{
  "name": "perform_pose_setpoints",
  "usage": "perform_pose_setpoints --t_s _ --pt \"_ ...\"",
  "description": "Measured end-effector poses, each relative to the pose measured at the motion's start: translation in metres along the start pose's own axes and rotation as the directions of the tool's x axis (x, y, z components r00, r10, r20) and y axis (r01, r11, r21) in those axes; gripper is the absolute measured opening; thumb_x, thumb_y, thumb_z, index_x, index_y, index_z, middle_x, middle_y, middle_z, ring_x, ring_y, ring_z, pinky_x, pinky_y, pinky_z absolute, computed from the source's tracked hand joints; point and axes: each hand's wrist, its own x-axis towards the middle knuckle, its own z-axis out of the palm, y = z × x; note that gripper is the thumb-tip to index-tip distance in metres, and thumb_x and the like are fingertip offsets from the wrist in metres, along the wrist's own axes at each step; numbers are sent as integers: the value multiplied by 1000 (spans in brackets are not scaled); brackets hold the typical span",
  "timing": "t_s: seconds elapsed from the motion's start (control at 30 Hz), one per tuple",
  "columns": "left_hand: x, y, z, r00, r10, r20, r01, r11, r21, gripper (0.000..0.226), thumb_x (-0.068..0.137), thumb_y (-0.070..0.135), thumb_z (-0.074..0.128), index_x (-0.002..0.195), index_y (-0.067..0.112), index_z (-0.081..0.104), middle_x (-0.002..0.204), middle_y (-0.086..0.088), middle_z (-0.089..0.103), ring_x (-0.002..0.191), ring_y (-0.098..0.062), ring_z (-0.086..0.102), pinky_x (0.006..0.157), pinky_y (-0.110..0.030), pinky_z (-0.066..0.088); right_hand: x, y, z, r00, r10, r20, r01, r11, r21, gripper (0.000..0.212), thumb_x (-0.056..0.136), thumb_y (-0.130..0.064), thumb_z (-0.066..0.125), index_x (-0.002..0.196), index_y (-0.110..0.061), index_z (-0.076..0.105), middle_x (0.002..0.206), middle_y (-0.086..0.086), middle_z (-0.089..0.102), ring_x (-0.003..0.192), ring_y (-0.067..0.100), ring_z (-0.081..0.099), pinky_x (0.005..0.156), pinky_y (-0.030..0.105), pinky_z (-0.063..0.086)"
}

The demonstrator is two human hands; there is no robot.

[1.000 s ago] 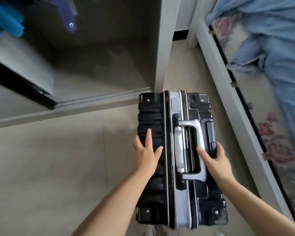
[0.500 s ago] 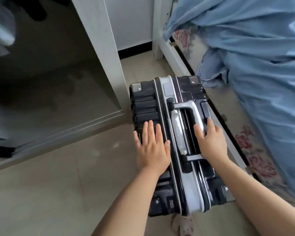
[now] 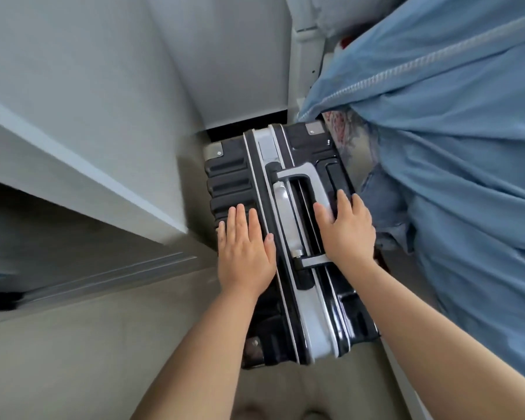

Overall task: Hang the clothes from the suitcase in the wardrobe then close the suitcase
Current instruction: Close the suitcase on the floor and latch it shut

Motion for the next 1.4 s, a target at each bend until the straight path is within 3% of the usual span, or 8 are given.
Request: perform_pose_setpoints --t_s 0.07,0.17,0.27,0.57,0.73,1.1,1.23,1.4 --pt "22 -5 -6 999 -9 -42 9 1000 -13 82 79 43 -3 143 2 25 152 -17 19 143 -29 13 113 -35 -2 19 -14 -1 1000 -12 21 12 1000 2 62 95 -47 32 147 -16 19 154 12 15 142 26 14 113 42 17" --pt "63 -10 -15 993 -11 -119 16 999 49 62 85 31 22 124 -5 54 131 -25 51 124 -38 48 103 -49 33 54 -35 -2 998 -20 56 20 1000 4 63 95 -49 31 147 -17 16 155 10 12 143 24 13 113 42 16" --pt "109 -11 -29 986 -2 -164 15 997 81 53 83 26 32 112 -6 62 118 -25 61 110 -38 59 89 -54 44 95 -56 -7 997 -21 72 20 1000 14 64 94 -50 30 148 -19 15 156 9 10 143 22 10 114 42 15" --pt "252 -29 -66 979 10 -205 3 998 64 57 85 28 28 120 -7 56 125 -26 55 119 -39 53 100 -47 26 222 -134 -15 995 -42 91 42 999 9 64 95 -51 28 148 -19 13 156 8 8 144 22 9 113 41 17" --pt "302 -28 -80 979 -31 -199 26 999 -30 85 76 45 -7 144 4 23 153 -15 18 144 -25 10 111 -28 -6 276 -160 -20 992 -66 106 65 998 10 64 95 -51 28 148 -19 13 156 8 8 143 23 11 113 43 17" --pt "399 -39 -109 972 -79 -223 77 997 -17 72 83 39 13 133 -2 44 141 -22 41 134 -34 35 109 -37 12 362 -216 -24 990 -92 105 90 996 19 64 94 -50 31 147 -19 16 156 8 10 143 22 12 112 40 18" --pt "417 -43 -115 976 -94 -197 82 995 -64 83 78 45 -2 143 3 28 151 -16 24 143 -27 16 111 -30 -2 381 -230 -23 990 -100 104 100 995 -2 64 94 -50 31 148 -18 15 155 10 11 143 24 13 112 41 18" --pt "425 -44 -120 968 -80 -238 68 996 -60 78 81 43 5 140 1 35 147 -18 32 140 -29 25 111 -33 4 390 -236 -24 986 -88 140 91 996 -11 64 95 -49 30 148 -18 13 155 10 9 143 24 11 113 42 15"
